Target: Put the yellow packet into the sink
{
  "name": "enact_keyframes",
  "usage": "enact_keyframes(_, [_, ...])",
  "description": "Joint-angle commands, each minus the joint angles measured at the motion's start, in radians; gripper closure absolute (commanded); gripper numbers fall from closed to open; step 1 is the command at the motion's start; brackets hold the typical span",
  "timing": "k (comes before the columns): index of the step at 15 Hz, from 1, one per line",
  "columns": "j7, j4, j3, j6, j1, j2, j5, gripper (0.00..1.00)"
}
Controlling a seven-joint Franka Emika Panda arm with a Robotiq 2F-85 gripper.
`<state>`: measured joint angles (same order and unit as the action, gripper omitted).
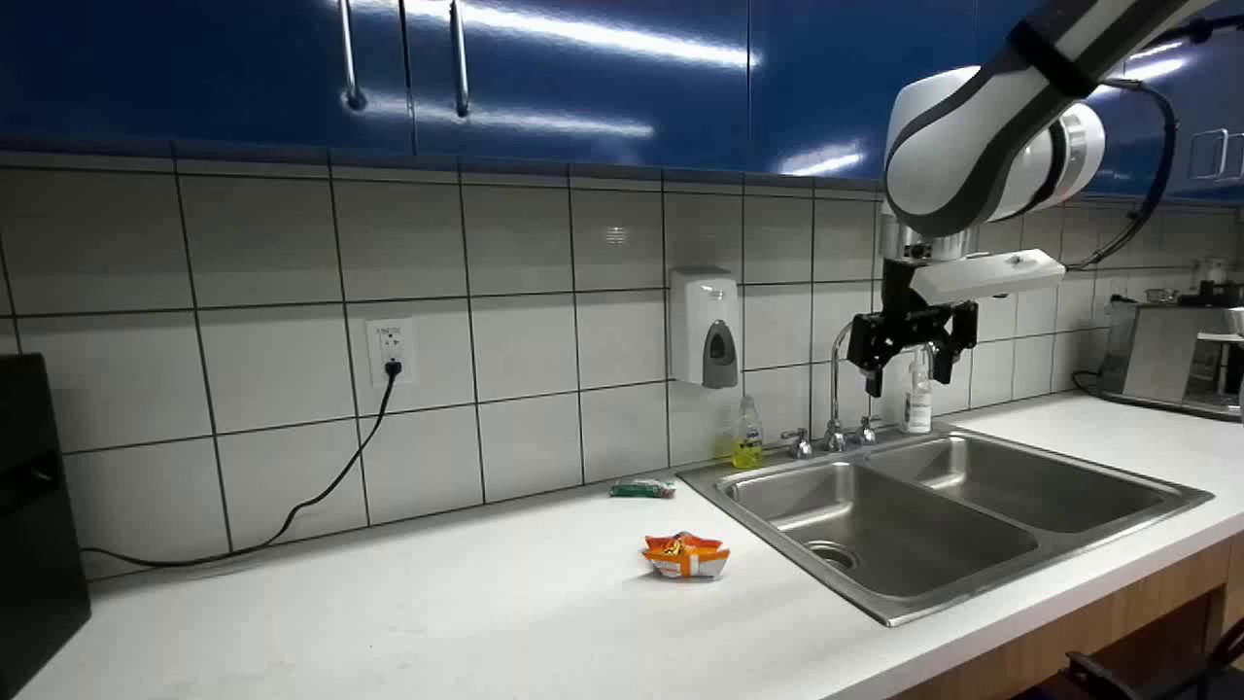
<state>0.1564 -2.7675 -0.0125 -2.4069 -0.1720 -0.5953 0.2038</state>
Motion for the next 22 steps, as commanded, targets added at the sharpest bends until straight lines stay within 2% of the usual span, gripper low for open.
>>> enact_keyframes(1, [-0.002,0.002,0.000,0.004,0.000,0.000,-0.002,0.00])
enact_keyframes(6, [0.020,0.021,-0.036,0.081,0.009,0.033,0.010,0.00])
enact_keyframes(10, [0.016,0.033,-0.044,0.115,0.059,0.080,-0.023,0.00])
enact_keyframes(16, [0.031,0.034,-0.048,0.030,0.140,0.186,-0.116,0.00])
enact_keyframes(22, [0.105,0.063,-0.084,-0.134,0.170,0.334,-0.145,0.00])
